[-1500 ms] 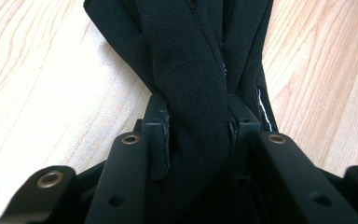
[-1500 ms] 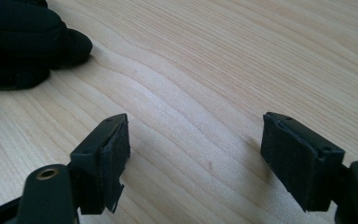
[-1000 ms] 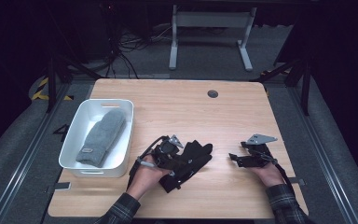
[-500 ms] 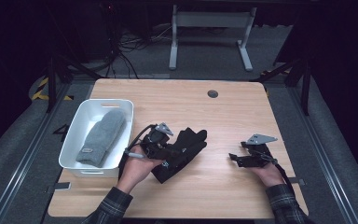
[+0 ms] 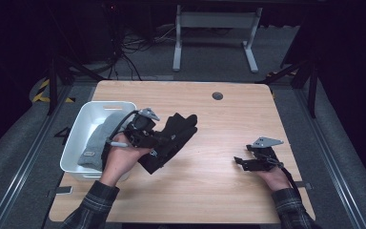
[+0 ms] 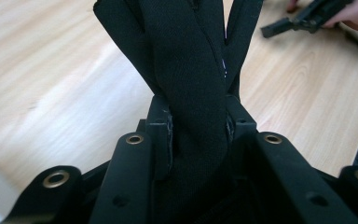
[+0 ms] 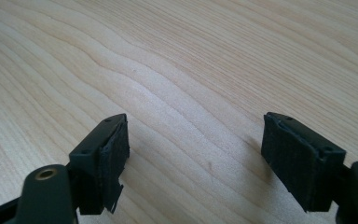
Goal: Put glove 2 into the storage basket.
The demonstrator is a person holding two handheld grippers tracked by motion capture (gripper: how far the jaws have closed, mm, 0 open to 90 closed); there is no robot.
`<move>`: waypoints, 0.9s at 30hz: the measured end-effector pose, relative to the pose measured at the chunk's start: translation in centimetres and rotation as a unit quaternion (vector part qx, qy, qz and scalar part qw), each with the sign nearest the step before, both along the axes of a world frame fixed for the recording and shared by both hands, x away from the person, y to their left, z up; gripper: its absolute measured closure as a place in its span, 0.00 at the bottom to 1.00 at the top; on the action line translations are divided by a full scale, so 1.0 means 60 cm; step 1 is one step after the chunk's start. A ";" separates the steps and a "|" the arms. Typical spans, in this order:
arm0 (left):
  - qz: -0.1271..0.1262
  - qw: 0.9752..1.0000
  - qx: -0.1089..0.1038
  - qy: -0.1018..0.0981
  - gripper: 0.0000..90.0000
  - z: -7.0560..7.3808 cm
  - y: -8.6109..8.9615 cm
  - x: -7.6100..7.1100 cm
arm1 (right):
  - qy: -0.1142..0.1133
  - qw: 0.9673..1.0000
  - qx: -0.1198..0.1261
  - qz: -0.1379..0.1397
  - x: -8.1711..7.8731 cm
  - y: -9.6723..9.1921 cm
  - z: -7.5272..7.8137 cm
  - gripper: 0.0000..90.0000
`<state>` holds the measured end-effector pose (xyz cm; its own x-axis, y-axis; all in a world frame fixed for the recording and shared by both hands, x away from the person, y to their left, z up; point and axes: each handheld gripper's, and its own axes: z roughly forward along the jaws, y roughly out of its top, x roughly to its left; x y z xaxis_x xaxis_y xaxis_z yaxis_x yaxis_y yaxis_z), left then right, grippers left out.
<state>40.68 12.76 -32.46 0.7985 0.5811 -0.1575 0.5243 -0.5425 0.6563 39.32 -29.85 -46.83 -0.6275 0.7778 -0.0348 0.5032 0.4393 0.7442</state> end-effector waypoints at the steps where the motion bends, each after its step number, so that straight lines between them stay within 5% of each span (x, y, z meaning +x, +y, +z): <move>1: 0.004 1.000 -0.001 0.000 0.78 0.005 0.008 0.002 | 0.000 1.000 0.000 0.000 0.000 0.000 0.000 0.27; 15: 0.078 0.997 -0.012 0.005 0.78 0.031 0.123 0.023 | 0.000 1.000 0.000 -0.001 0.000 0.000 0.000 0.26; 27: 0.149 0.988 -0.022 0.021 0.78 0.021 0.224 0.031 | 0.000 1.000 0.001 -0.001 0.000 0.000 0.000 0.26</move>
<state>42.56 26.17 -31.19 0.5845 0.7820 -0.2163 0.6838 -0.3312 0.6502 39.34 -29.85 -46.84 -0.6252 0.7797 -0.0334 0.5048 0.4367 0.7446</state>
